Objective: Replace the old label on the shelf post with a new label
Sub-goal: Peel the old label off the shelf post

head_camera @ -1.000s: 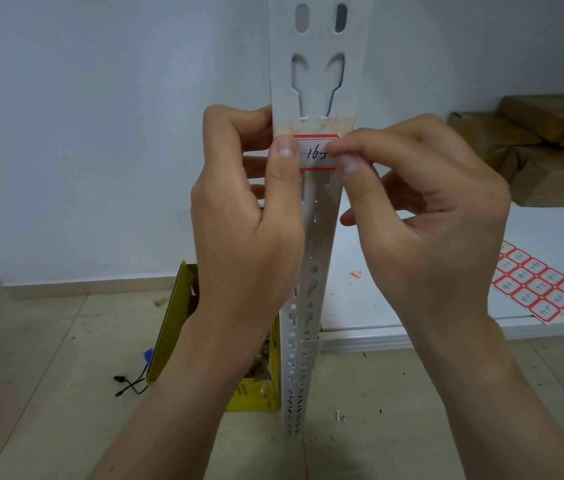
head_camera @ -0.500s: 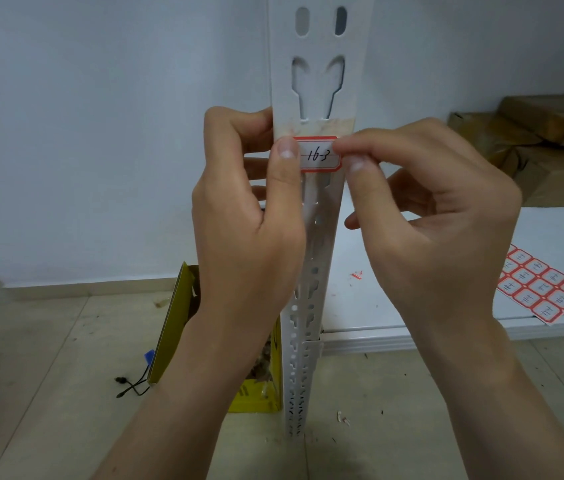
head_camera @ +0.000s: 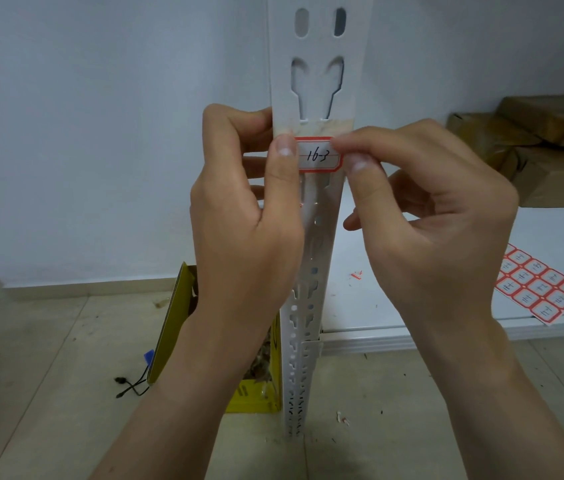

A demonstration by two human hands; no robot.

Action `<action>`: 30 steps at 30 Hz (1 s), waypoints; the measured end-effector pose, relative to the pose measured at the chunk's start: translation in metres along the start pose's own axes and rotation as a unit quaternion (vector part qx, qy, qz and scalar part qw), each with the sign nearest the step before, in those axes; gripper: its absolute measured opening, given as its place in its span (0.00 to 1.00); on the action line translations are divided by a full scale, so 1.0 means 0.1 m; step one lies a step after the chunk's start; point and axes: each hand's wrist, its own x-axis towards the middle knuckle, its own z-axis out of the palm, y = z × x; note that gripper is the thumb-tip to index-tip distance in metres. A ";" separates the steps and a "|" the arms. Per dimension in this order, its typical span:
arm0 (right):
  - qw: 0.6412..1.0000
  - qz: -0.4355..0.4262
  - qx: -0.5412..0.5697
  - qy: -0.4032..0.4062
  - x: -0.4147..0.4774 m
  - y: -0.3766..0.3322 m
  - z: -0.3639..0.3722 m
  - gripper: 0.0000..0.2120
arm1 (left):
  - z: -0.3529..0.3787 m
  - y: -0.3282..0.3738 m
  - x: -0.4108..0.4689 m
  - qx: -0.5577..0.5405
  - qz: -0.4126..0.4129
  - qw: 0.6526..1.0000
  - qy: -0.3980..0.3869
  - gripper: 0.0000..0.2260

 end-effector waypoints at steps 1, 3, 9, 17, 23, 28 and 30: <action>1.000 0.000 0.001 0.000 0.00 0.00 0.00 0.08 | 0.00 0.00 0.00 0.000 0.000 1.000 0.000 0.02; 1.000 0.000 0.007 0.005 0.00 0.00 0.00 0.09 | 0.00 0.00 0.00 -0.001 0.000 1.000 0.000 0.02; 1.000 -0.002 0.004 0.001 0.00 -0.01 0.00 0.09 | 0.00 0.00 0.00 -0.002 -0.001 1.000 0.001 0.02; 1.000 -0.002 0.008 -0.002 0.00 -0.01 0.00 0.09 | 0.00 -0.01 0.00 -0.002 0.001 1.000 0.000 0.02; 1.000 -0.004 -0.002 -0.004 0.01 0.00 -0.01 0.09 | 0.00 -0.01 0.00 0.000 -0.002 1.000 0.002 0.02; 1.000 -0.007 0.004 0.000 0.00 -0.01 0.00 0.10 | 0.00 -0.01 0.00 -0.002 0.000 1.000 0.000 0.02; 1.000 -0.005 0.001 -0.006 0.00 0.00 0.00 0.09 | 0.00 0.00 0.00 -0.001 0.001 1.000 0.001 0.02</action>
